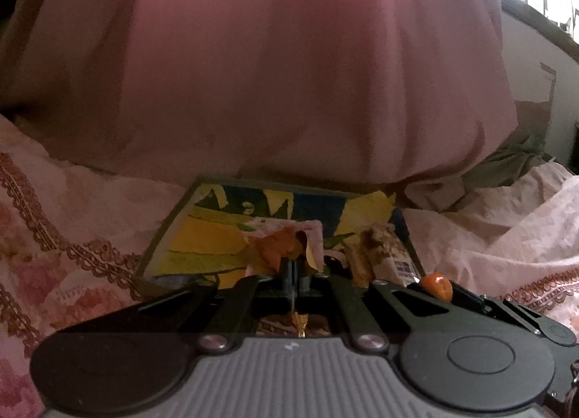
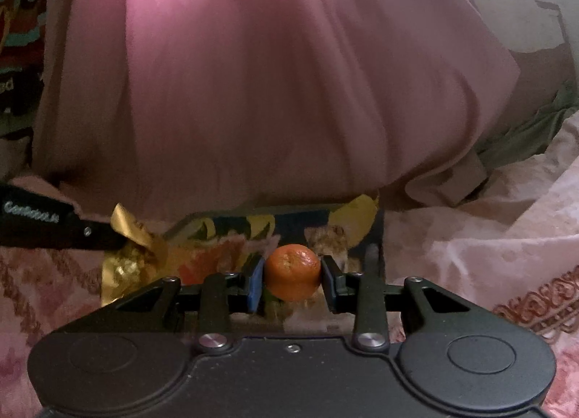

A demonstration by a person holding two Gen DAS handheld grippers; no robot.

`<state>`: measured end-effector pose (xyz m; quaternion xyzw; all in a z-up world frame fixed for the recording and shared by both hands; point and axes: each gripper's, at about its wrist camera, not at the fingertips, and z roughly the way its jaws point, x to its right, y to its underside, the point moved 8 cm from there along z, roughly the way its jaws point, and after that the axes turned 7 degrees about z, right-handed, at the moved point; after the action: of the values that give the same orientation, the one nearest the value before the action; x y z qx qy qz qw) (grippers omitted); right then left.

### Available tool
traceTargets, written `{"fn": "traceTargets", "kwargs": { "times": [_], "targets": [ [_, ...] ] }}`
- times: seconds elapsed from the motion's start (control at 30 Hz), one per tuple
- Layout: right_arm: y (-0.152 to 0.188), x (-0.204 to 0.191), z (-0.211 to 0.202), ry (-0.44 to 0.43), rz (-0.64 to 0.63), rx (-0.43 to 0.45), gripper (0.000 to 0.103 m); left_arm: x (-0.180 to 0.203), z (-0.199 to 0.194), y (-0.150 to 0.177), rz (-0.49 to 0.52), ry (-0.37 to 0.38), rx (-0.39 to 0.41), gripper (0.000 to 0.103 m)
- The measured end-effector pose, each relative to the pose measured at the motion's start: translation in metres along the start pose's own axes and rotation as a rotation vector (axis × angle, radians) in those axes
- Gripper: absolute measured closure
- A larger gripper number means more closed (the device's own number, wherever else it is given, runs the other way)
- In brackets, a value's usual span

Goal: Organize snacks
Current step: 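Lift and carry the mandarin and gold packet over the box, then lower the mandarin and gold packet into the box and open both grippers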

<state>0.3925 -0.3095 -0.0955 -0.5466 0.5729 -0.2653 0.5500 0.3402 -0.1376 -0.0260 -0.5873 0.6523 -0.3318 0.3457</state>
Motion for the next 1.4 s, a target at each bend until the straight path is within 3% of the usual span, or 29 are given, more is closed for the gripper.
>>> {"fn": "traceTargets", "kwargs": {
  "times": [0.43,0.6,0.83,1.07,1.4],
  "targets": [
    [-0.005,-0.009,0.043,-0.026,0.016,0.01,0.067,-0.047,0.038,-0.044,-0.093,-0.098,0.049,0.103],
    [0.001,-0.011,0.053,-0.029,0.007,-0.004,0.067,-0.054,0.063,-0.042,-0.117,-0.121,0.038,0.103],
    [0.011,-0.016,0.069,-0.036,-0.009,-0.031,0.067,-0.067,0.087,-0.038,-0.231,-0.102,0.027,0.103],
    [0.026,-0.03,0.084,-0.044,-0.072,-0.051,0.067,-0.079,0.106,-0.024,-0.256,-0.097,-0.002,0.103],
    [0.034,-0.047,0.095,-0.012,-0.19,-0.041,0.065,-0.099,0.122,-0.005,-0.261,-0.153,-0.056,0.098]
  ]
}}
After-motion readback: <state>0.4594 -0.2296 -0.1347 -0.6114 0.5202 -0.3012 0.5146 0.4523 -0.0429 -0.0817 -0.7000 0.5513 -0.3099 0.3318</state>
